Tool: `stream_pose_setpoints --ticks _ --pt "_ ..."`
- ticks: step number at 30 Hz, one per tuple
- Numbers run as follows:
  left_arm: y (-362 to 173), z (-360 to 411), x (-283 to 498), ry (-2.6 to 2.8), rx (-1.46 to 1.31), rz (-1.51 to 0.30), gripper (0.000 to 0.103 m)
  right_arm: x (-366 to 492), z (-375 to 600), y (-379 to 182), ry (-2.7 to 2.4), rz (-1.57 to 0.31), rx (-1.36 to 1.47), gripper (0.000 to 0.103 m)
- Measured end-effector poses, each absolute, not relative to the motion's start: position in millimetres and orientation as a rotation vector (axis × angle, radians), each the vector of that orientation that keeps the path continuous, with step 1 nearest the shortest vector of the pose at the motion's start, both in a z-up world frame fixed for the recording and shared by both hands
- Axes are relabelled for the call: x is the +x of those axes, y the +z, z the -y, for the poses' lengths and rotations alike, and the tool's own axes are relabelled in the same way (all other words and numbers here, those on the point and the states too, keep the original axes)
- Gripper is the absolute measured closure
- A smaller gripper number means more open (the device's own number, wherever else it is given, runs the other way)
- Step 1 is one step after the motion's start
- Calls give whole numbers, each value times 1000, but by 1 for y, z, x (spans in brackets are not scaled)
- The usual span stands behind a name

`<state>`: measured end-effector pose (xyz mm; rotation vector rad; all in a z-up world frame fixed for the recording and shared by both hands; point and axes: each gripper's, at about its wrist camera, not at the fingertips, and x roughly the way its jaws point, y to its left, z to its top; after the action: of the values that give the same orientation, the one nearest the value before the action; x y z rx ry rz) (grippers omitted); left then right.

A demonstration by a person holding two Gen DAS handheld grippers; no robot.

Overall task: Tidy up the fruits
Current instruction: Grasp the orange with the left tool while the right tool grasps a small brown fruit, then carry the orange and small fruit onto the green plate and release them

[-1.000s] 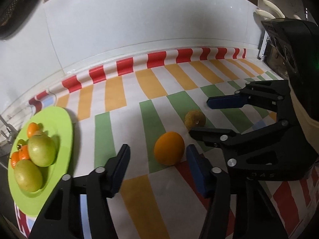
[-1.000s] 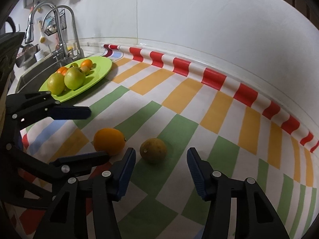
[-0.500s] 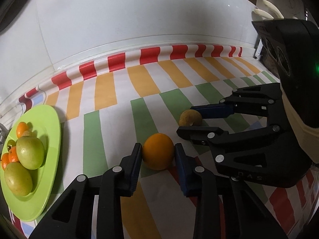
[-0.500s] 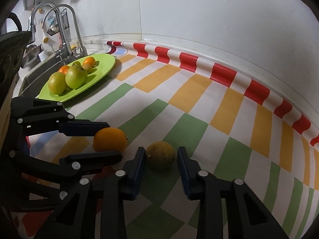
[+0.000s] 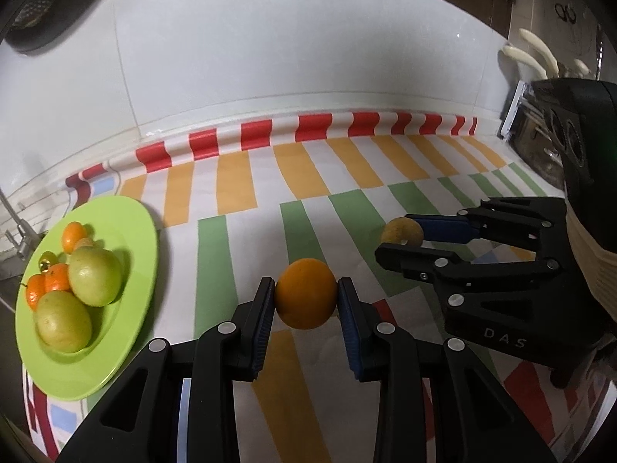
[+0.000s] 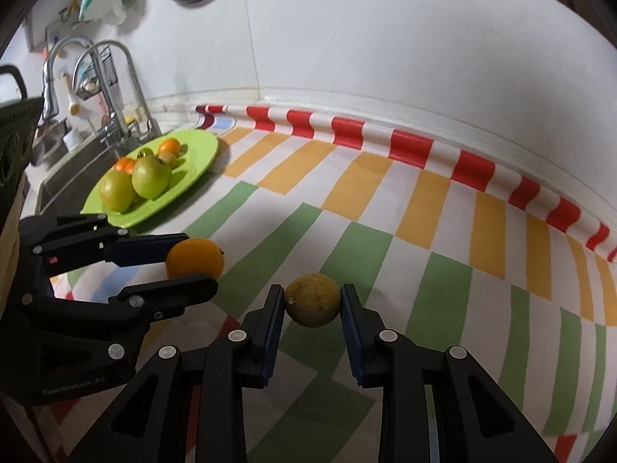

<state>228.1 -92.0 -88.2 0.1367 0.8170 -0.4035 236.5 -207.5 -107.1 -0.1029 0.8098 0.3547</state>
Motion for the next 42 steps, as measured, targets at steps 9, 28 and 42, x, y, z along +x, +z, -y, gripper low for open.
stream_pose_setpoints --ticks 9,28,42 --pt "-63 72 202 -379 108 -768 70 204 202 -77 294 -755 -53 72" --pt "-25 18 147 -352 61 -682 70 140 155 -28 246 -664 -42 72" --pt "-8 -41 128 -315 44 -638 70 127 100 -12 258 -618 -27 72"
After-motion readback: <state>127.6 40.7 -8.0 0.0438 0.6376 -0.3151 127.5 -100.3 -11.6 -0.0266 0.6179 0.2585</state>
